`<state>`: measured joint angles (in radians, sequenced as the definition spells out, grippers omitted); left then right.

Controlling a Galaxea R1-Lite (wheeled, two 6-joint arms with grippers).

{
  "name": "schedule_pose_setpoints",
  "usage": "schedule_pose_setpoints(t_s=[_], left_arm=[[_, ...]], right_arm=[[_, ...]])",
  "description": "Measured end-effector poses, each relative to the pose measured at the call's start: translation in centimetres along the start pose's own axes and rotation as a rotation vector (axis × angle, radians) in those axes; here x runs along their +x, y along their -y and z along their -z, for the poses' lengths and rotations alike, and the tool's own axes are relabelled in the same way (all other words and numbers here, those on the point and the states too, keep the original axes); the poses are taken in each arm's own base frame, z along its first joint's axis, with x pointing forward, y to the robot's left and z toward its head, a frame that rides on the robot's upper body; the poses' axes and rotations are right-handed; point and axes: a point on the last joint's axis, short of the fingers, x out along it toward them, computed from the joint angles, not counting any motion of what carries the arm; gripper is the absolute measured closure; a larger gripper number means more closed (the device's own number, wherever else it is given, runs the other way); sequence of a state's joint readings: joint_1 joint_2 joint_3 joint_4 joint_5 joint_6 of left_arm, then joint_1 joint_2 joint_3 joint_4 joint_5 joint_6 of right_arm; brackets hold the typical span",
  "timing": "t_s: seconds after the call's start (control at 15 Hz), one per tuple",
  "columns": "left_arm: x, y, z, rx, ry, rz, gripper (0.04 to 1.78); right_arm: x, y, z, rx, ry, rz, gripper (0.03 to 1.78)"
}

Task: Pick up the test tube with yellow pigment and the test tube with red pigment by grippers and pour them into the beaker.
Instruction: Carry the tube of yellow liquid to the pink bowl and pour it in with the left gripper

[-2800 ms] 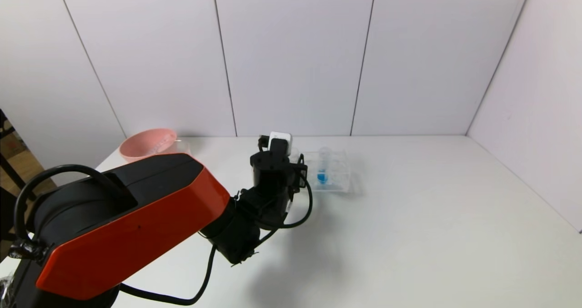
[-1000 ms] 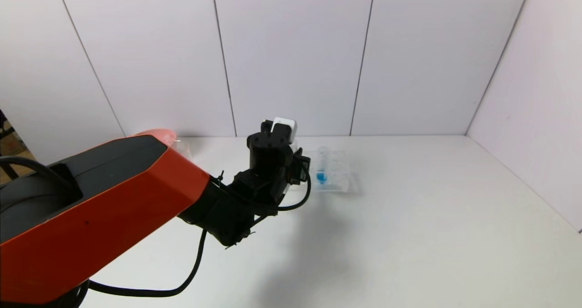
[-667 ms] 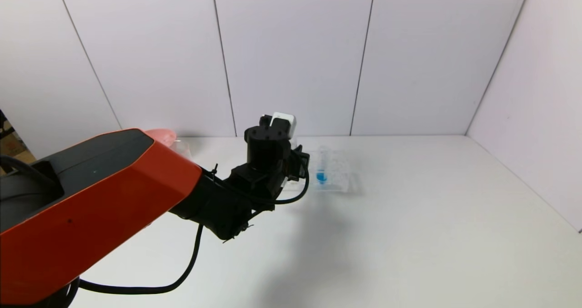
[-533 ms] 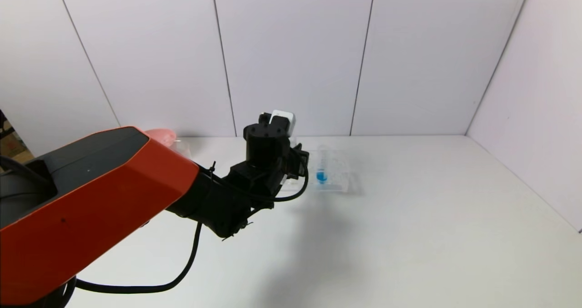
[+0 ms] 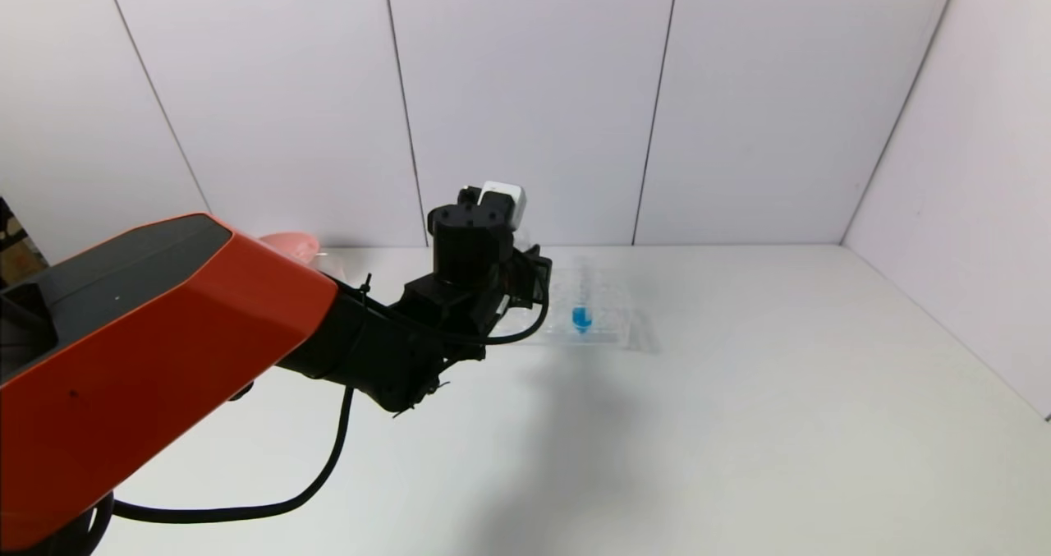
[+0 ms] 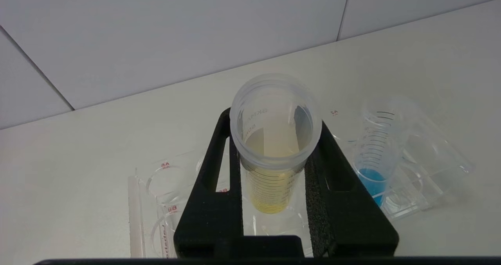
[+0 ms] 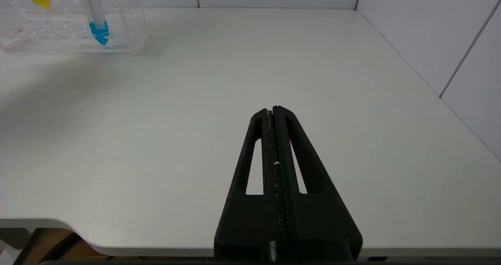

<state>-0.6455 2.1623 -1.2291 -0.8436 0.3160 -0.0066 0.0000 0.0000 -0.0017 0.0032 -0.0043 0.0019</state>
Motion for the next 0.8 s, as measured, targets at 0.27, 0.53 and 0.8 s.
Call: schedule_pose_setpoints(t_s=[0.27,0.53,0.8], left_arm=[[-0.1,0.1,-0.4,0.000,0.001,0.012,1.36],[-0.5,0.0,-1.2,0.004,-0.015,0.024,1.36],[-1.6,-0.3,-2.8,0.003,-0.026,0.042,1.36]], right_arm=[[0.0,0.0,0.0,0.000,0.000,0.000,1.70],[0.0,0.0,0.0,0.000,0.000,0.000,1.70],[0.0,0.0,0.0,0.001,0.000,0.000,1.70]])
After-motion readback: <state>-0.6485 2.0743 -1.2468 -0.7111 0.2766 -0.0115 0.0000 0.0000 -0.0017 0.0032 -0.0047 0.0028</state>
